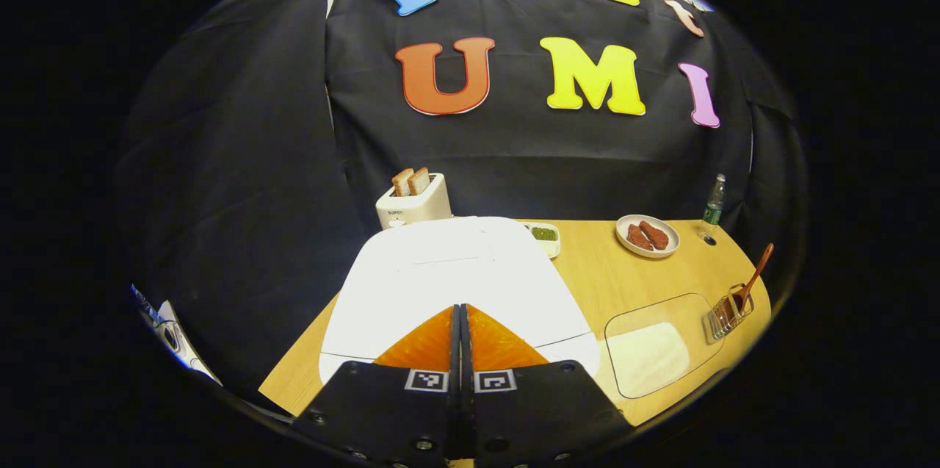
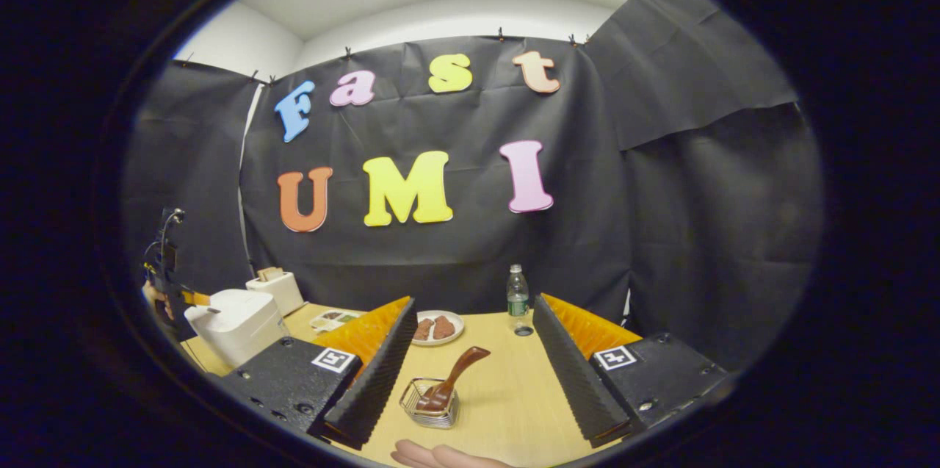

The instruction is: Close the left gripper, press the button to open the rice cooker; take a wooden spoon from the chopstick holder with the right hand, scoop a spoonful of rice and pour it into the rice cooker, then put the wooden spoon back into the chopstick holder.

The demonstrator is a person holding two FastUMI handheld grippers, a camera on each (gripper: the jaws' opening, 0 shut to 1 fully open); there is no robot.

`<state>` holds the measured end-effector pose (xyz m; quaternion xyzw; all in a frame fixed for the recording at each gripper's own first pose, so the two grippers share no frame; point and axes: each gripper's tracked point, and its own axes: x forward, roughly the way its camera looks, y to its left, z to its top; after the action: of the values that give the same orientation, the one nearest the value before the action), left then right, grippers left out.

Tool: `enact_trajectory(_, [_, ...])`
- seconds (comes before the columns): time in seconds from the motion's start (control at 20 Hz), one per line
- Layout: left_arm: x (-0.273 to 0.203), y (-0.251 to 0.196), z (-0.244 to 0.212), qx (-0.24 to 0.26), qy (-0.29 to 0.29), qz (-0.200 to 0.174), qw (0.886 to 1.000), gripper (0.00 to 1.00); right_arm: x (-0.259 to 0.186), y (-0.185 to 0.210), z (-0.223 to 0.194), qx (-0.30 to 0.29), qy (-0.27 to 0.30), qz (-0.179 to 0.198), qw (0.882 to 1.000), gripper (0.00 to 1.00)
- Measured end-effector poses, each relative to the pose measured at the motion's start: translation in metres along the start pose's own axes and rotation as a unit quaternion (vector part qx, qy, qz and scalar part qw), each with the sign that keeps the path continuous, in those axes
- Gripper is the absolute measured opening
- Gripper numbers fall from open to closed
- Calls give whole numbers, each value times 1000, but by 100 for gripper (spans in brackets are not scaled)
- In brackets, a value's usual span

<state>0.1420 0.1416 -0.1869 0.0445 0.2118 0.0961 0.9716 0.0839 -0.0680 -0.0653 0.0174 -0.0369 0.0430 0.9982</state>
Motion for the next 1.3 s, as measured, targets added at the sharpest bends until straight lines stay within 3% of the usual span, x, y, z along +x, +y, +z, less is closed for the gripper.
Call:
enact_trajectory(0.2, [8,0,-19,-8,24,-4,1000,0,-7,4,14,-28,-16,-5,999,100])
enact_trajectory(0.5, [9,1,-17,-35,23,-21,999,0,-30,28,32,-58,-33,18,998,100])
enact_trajectory(0.75, [13,1,-28,-46,41,-19,998,0,-48,36,43,-103,-23,1,994,99])
enact_trajectory(1.0, [10,2,-21,-30,28,-16,999,0,-69,46,34,-103,-4,13,995,100])
enact_trajectory(1.1, [5,4,-17,-39,31,-15,999,0,-79,51,24,-95,15,24,995,100])
enact_trajectory(1.3, [-5,6,16,-75,5,-19,997,0,-90,54,32,-111,1,27,993,100])
